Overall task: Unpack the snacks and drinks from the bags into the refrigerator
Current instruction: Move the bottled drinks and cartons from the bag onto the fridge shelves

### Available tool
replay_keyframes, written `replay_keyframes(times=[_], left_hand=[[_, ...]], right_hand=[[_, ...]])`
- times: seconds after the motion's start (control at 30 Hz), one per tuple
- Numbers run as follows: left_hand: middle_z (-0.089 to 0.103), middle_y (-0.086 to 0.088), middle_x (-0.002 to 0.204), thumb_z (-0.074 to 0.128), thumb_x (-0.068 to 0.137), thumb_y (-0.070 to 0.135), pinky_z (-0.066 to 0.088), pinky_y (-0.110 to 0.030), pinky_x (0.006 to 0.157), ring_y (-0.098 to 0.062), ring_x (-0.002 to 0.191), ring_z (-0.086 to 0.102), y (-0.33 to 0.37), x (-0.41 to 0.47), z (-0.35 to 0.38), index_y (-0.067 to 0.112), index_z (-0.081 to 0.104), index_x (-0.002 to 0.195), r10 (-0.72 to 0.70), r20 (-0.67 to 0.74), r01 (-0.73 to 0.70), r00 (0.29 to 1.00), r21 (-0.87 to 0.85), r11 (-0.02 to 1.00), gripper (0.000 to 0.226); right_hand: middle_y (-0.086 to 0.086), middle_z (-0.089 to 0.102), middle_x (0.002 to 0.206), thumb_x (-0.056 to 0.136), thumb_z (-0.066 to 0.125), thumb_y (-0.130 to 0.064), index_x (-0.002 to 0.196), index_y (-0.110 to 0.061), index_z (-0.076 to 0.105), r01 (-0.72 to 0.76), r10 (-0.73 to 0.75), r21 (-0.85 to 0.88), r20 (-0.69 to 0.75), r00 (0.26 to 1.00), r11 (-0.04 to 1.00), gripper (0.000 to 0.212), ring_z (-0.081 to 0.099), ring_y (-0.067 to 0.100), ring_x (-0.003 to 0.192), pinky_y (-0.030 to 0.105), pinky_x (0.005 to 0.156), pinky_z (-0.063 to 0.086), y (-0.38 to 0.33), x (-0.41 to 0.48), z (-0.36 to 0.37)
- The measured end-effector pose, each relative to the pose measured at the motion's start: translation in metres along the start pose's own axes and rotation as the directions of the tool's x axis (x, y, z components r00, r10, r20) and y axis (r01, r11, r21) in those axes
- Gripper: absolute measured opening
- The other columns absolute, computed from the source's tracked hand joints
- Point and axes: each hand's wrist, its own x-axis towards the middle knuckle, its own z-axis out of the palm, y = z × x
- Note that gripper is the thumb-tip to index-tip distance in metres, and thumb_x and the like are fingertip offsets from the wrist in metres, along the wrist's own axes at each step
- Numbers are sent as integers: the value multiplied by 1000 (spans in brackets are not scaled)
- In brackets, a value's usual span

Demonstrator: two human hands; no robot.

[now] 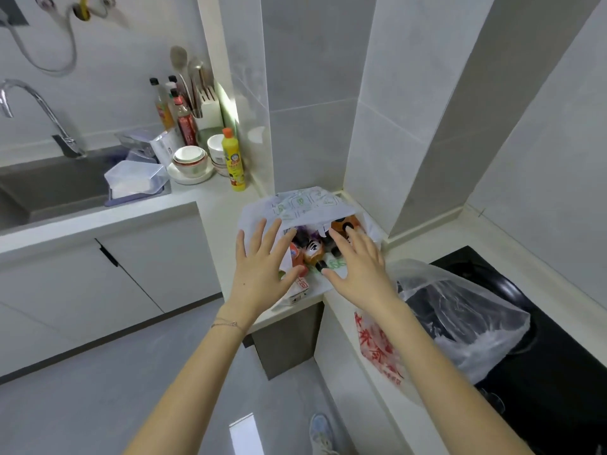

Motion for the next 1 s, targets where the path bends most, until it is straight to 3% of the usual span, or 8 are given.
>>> replay_keyframes(times=[0.2,0.3,0.37,0.47,0.67,0.8,0.9,1.0], left_hand=[[32,-7,156,35,90,60,8,-58,115,-32,147,21,-11,27,45,23,45,144,-44,90,42,995,18,999,66],[37,-7,153,38,88,59,11,-58,114,-33,144,28,-18,32,61,21,47,142,-38,137,35,990,26,999,66],[42,-5,151,53,86,53,15,-58,113,-33,143,32,-24,34,73,19,50,140,3,131,-7,991,29,1000,63],[45,-4,149,77,76,40,15,-58,113,-30,141,35,-35,38,87,17,54,136,99,147,-99,984,-11,995,68],[57,-3,137,84,69,27,25,-59,109,-30,132,49,-50,46,105,15,61,127,228,255,-224,940,-45,974,64],[58,-7,134,88,58,12,34,-62,103,-35,126,54,-73,53,110,16,60,125,165,348,-167,923,-25,986,74],[65,-8,123,92,46,11,43,-64,93,-34,115,62,-89,52,113,15,62,118,142,376,-169,916,39,985,78],[65,-8,122,92,48,15,43,-63,93,-35,117,60,-92,52,118,14,65,118,117,354,-153,928,77,985,75]], right_hand=[[2,12,160,93,53,-45,153,-32,17,13,-12,-4,78,997,1000,71,3,23,148,47,118,7,19,52,26],[2,31,149,93,54,-44,151,-28,24,-4,4,7,110,994,1000,67,21,23,140,42,115,21,24,63,45],[2,39,139,93,52,-45,148,-26,30,-27,28,-10,136,990,1000,63,31,23,131,39,109,30,26,67,59],[3,40,141,94,50,-47,146,-24,33,-104,101,0,230,968,995,60,34,25,131,41,105,34,26,75,84],[4,44,142,97,43,-47,146,-26,36,-227,198,33,381,903,973,53,37,27,131,44,103,35,15,92,122],[4,58,125,96,47,-42,128,-21,52,-320,255,90,426,868,943,38,51,29,118,42,95,42,10,105,135],[6,64,116,96,51,-39,117,-16,56,-364,279,122,438,855,924,32,59,28,106,39,90,47,7,108,143],[5,65,111,95,55,-39,115,-14,57,-414,297,200,438,848,888,32,61,26,101,36,85,49,8,109,149]])
